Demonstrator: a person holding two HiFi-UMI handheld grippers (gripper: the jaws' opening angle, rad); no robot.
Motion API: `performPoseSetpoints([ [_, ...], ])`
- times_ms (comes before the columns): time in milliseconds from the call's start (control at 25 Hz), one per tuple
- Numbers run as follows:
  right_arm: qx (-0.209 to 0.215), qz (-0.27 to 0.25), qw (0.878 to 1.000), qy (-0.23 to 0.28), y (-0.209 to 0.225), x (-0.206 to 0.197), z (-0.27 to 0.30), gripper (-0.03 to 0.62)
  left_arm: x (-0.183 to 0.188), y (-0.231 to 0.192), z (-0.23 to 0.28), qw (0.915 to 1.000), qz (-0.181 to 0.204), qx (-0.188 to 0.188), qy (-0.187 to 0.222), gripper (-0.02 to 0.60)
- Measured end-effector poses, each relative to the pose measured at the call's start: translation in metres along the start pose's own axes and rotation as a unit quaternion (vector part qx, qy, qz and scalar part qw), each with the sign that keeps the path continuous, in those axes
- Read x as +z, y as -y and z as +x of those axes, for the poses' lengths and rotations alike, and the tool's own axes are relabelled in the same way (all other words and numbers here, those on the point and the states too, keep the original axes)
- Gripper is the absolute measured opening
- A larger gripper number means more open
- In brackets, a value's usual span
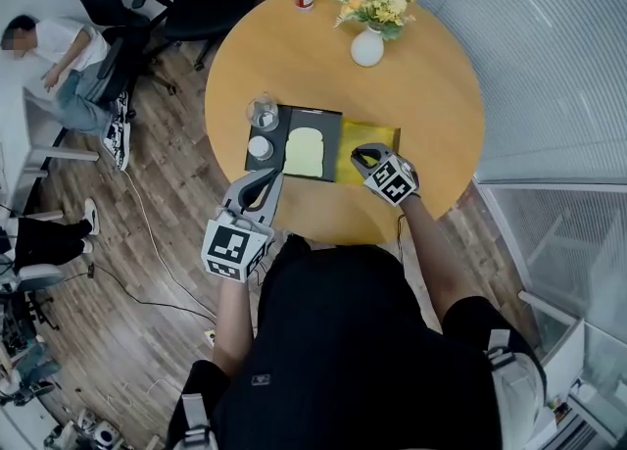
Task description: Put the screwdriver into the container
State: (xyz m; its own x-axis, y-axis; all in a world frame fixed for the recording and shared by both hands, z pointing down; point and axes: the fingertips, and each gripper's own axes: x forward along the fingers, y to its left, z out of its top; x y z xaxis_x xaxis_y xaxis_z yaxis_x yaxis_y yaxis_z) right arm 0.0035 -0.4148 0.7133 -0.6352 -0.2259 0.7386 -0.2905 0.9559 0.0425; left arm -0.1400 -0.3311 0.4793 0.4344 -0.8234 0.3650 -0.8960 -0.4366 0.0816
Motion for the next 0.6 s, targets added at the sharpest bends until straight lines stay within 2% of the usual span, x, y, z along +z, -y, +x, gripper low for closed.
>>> performPoseSetpoints([
  [280, 0.012, 0.017, 0.999, -0.044, 0.007, -0.016, 0.028, 0.058, -0.003, -0.007, -0.003, 1.0, -0.005, 0.001, 0.002, 0.006],
  [480, 0.029, 0.069, 0.995, -0.071, 0.008, -0.027, 0.047, 0.06, -0.005, -0.009, -0.008, 1.0, -0.008, 0.0, 0.0, 0.006],
  [600, 0.035, 0.066, 0.992, -0.099, 0.009, -0.032, 0.057, 0.058, -0.005, -0.01, -0.011, 1.0, -0.01, 0.001, -0.001, 0.006],
])
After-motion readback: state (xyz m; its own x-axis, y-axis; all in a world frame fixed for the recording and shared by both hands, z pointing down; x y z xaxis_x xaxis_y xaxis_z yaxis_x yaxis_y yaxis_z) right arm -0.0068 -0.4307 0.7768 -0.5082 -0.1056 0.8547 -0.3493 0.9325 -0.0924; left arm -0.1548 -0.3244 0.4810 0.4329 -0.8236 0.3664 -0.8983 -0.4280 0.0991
